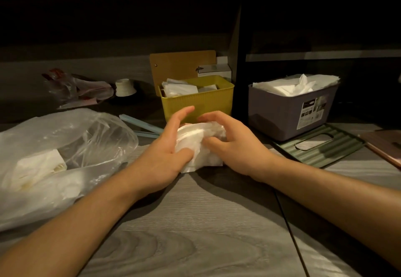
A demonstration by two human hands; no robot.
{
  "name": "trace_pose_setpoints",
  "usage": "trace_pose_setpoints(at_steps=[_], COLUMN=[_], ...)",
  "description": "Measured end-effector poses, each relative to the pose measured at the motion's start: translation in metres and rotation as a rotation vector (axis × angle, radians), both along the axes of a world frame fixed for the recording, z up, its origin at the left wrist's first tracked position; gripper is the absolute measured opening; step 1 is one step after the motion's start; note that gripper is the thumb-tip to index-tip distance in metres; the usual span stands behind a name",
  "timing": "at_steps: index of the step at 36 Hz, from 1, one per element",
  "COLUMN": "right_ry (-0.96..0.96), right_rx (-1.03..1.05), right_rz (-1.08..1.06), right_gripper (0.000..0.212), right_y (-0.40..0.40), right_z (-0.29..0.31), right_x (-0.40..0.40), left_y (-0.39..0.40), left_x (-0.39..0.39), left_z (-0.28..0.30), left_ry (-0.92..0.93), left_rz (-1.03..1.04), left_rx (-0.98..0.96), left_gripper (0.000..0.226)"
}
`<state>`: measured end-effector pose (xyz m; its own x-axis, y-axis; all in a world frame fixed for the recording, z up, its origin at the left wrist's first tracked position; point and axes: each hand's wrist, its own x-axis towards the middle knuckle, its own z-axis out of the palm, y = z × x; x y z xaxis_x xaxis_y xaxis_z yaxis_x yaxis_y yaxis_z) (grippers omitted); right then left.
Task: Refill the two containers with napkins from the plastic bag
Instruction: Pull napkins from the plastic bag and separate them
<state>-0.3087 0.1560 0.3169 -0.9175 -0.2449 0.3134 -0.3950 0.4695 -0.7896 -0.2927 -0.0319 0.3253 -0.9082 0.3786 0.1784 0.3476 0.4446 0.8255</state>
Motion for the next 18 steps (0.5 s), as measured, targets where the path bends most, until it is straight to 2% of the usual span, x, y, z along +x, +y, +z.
trace_pose_setpoints(at_steps=[7,13,18], right_ry=[-0.041,-0.120,-0.078], right_rx=[-0.062,-0.073,-0.061], right_rz=[0.004,0.130,0.094], right_gripper=[0.043,0.048,0.050], right_y=[0.0028,0.0010,-0.0028], right_z=[0.0003,0.0048,0.0043], right_x=[-0.0001,0.0059,0.0067], left_y=[-0.0053,-0.0025,-0.0026], left_x=[-0.0072,-0.0080,-0.0098], left_z=[-0.0061,-0.0051,-0.0067], left_ry=[0.051,0.095,0.134], left_rz=[0.062,0.070,0.076], left_rx=[0.023,-0.060,-0.139], left_gripper=[0.069,0.085,0.101])
